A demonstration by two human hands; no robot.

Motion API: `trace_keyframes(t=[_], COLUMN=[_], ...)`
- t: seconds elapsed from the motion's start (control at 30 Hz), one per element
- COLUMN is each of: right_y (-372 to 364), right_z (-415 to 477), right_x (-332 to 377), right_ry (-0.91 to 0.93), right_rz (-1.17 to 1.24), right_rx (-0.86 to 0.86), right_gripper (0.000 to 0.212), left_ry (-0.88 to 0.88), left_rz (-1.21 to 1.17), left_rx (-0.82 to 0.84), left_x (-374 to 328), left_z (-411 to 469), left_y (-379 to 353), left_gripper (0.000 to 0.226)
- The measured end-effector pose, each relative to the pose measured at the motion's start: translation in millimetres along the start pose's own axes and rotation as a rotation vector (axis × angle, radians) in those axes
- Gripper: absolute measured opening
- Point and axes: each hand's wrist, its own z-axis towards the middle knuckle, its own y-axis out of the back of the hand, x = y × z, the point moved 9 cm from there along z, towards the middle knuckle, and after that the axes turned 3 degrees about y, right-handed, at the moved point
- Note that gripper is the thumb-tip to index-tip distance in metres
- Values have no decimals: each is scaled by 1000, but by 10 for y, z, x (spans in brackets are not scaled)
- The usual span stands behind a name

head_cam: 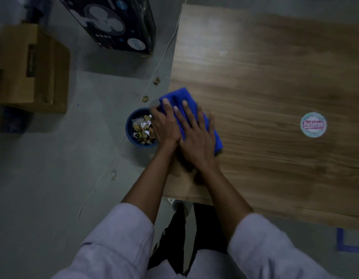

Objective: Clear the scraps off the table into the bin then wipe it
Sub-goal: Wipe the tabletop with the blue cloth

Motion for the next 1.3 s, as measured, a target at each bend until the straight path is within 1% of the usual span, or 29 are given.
trace_keyframes(t=[0.07,0.17,0.23,0.3,0.33,0.4,0.5,0.57,0.63,0.67,0.7,0.77,0.87,0.9,0.93,1.0,1.07,1.1,1.13,1.17,1.2,1.3], right_y=[109,222,247,255,240,181,82,82,155,199,250,320,400,390,357,249,169,146,152,183,245,441], right_z=[-105,157,490,764,850,909,752,633,546,521,524,664,1259,1498,1710,1936,1836,1715,1593,1485,1406,1396], right_x=[-394,-864,-949,-858,-760,-467,-36,-58,-360,-572,-777,-1100,-1194,-1113,-976,-575,-234,-178,-225,-360,-560,-1215], right_ry=[-140,-337,-409,-443,-429,-321,-69,28,1,-59,-129,-267,-399,-401,-367,-192,22,95,122,101,42,-197], right_rz=[-5,-41,-38,-34,-29,-12,6,-10,-46,-72,-99,-107,-33,-8,4,-9,-58,-80,-85,-78,-71,-85], right_rx=[-49,-93,-115,-148,-158,-143,-66,-21,-11,-10,-12,-27,-90,-88,-69,-18,12,26,33,30,15,-23], right_gripper=[60,57,58,58,59,60,60,60,59,58,57,57,57,58,58,60,60,59,57,57,56,56], left_ry=[-36,-58,-62,-72,-73,-91,-138,-238,-439,-512,-544,-541,-519,-514,-503,-477,-432,-393,-357,-342,-355,-433], left_rz=[25,46,-27,-104,-127,-173,-206,-132,48,155,262,430,535,540,530,468,359,318,309,347,419,593], left_rx=[-16,11,0,4,12,15,38,30,-9,-7,5,16,32,35,36,37,16,5,3,4,7,25], left_x=[-122,-287,-352,-376,-351,-319,-320,-394,-559,-612,-632,-616,-574,-570,-566,-557,-551,-544,-546,-548,-555,-576], left_z=[127,383,561,653,668,653,647,623,528,476,437,427,463,476,484,487,495,504,511,513,505,491], left_y=[-93,-252,-273,-265,-267,-254,-237,-240,-272,-336,-410,-515,-583,-589,-584,-548,-483,-458,-452,-468,-499,-595], left_gripper=[62,59,58,55,50,43,54,60,57,56,56,58,65,67,67,68,68,69,70,71,71,71])
